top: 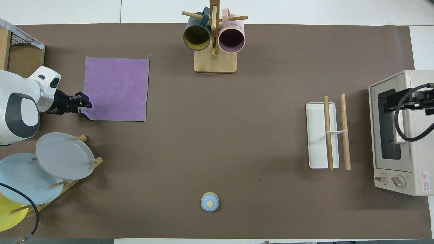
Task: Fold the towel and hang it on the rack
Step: 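Reach the left gripper to the purple towel's nearest edge and grasp it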
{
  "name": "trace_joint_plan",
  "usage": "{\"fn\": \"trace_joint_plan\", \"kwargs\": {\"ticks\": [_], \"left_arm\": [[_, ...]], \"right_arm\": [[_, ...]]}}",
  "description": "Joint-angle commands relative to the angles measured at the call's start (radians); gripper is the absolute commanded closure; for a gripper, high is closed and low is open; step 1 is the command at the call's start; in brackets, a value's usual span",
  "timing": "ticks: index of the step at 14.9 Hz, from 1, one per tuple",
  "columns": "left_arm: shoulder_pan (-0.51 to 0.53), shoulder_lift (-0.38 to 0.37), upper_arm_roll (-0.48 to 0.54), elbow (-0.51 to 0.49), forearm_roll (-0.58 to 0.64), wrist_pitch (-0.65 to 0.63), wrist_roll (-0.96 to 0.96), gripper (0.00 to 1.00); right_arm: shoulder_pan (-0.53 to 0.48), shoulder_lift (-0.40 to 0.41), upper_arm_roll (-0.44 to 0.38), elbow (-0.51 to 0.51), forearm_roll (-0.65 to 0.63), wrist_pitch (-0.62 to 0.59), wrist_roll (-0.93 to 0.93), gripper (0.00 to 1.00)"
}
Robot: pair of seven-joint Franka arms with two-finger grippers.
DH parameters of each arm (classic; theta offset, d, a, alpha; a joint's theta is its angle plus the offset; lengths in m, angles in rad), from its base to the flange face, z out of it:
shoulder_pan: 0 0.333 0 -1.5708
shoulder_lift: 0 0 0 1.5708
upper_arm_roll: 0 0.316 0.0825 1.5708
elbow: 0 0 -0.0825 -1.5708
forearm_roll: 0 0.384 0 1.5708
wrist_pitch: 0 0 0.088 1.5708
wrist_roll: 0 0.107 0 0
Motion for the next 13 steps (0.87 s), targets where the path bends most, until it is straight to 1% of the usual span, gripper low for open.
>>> {"fn": "trace_joint_plan", "kwargs": {"ticks": [1,3,4,5,7,10,11,13], "left_arm": [[-0.009,0.004,0.006,0.001,-0.011,-0.010,-0.013,0.50],[-0.009,0.004,0.006,-0.005,-0.011,-0.008,-0.019,0.56],[-0.009,0.004,0.006,-0.007,-0.011,-0.008,-0.027,0.57],[-0.009,0.004,0.006,-0.007,-0.013,-0.010,-0.027,0.61],[-0.007,0.004,0.006,-0.007,-0.011,-0.011,-0.027,0.74],[-0.005,0.004,0.007,-0.002,-0.011,-0.021,-0.027,0.98],[-0.005,0.004,0.007,-0.002,-0.011,-0.021,-0.027,1.00],[-0.004,0.004,0.007,-0.001,-0.008,-0.021,-0.027,1.00]], "right_arm": [[-0.007,-0.014,0.003,-0.013,0.022,0.001,-0.014,0.00],[-0.007,-0.014,0.003,-0.013,0.022,0.003,-0.014,0.00],[-0.007,-0.014,0.003,-0.013,0.023,0.001,-0.014,0.00],[-0.007,-0.014,0.003,-0.013,0.022,0.001,-0.014,0.00],[-0.007,-0.014,0.003,-0.013,0.022,0.001,-0.014,0.00],[-0.007,-0.014,0.003,-0.013,0.023,0.001,-0.014,0.00],[-0.007,-0.014,0.003,-0.013,0.023,0.001,-0.014,0.00],[-0.007,-0.014,0.003,-0.013,0.023,0.001,-0.014,0.00]]}}
